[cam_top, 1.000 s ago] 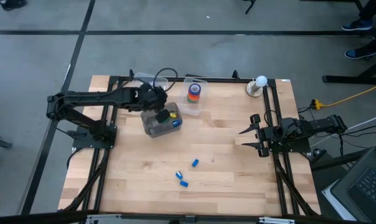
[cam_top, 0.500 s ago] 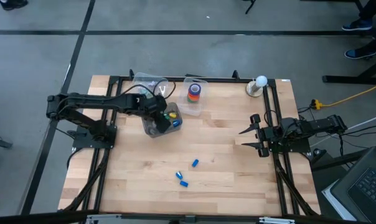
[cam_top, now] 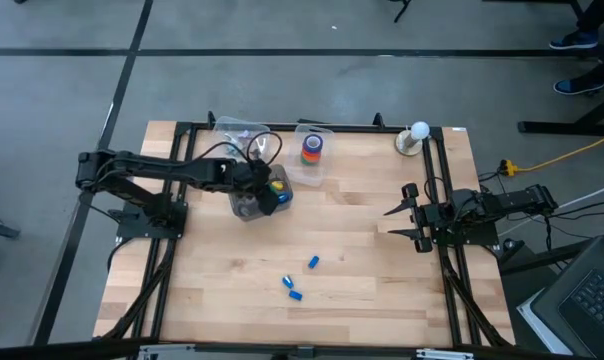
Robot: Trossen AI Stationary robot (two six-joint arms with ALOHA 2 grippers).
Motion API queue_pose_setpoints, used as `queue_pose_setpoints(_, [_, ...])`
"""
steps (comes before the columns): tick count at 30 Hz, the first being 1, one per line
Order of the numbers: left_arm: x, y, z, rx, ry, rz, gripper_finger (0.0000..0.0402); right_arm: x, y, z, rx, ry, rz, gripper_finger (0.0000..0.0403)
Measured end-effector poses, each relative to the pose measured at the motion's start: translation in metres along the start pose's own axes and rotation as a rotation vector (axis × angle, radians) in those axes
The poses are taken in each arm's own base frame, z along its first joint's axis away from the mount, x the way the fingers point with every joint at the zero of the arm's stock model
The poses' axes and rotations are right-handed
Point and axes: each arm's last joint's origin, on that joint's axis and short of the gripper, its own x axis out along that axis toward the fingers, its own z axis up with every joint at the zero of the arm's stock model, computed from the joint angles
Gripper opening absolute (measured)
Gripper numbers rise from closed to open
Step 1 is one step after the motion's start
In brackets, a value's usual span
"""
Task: Pick and place Stapler, Stapler remover, tape
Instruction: Put the green stapler into the black bin, then put the blue stapler into the black bin
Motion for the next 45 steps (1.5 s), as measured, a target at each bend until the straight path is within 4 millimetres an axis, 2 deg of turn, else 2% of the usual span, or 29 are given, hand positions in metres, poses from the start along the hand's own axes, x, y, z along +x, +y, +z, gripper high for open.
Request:
queue_pose_setpoints(9, [0.010, -0.001, -0.002, 0.005, 0.015, 0.028, 0.0124, 0.000, 0.000, 0.000, 0.000, 0.000, 0.000, 0.0225])
queue_pose_setpoints(20, [0.016, -0.004, 0.000, 0.004, 0.017, -0.010, 0.0148, 0.000, 0.000, 0.000, 0.000, 0.000, 0.000, 0.0225])
queue_pose_setpoints(31, [0.010, -0.029, 0.021, 0.060, -0.185, -0.311, 0.0146, 0.000, 0.000, 0.000, 0.000, 0.000, 0.000, 0.0225])
queue_pose_setpoints(38, [-0.002, -0.052, 0.025, 0.203, -0.362, -0.441, 0.0145, 0.000, 0.000, 0.000, 0.000, 0.000, 0.000, 0.0225])
queue_pose_setpoints(45, [-0.009, -0.070, 0.013, 0.457, -0.421, -0.484, 0.0145, 0.000, 0.000, 0.000, 0.000, 0.001, 0.000, 0.0225])
